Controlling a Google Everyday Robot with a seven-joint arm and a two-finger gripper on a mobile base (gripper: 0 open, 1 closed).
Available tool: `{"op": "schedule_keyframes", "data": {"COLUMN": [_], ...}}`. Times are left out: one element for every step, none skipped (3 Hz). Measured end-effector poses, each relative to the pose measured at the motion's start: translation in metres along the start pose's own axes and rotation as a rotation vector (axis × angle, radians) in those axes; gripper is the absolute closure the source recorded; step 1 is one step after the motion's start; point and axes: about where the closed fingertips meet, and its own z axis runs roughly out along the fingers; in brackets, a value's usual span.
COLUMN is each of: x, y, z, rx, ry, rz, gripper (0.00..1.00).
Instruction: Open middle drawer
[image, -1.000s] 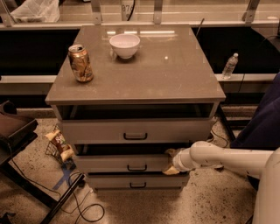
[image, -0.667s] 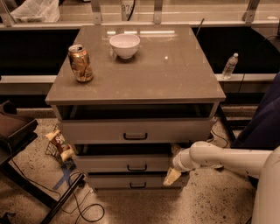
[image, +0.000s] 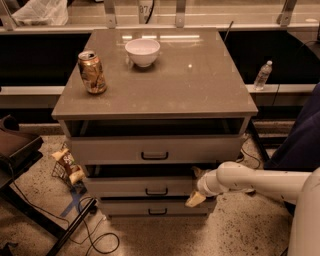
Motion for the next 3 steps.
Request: {"op": "schedule_keyframes", "data": {"x": [0.009,0.017,0.025], "y": [0.021,0.035,0.066], "z": [-0.011,-0.032,-0.048], "rx": [-0.012,0.006,-0.009], "ry": [0.028,0.079,0.125], "rz": [0.036,0.096,0.158], "gripper": [0.41,0.72,0.96]}}
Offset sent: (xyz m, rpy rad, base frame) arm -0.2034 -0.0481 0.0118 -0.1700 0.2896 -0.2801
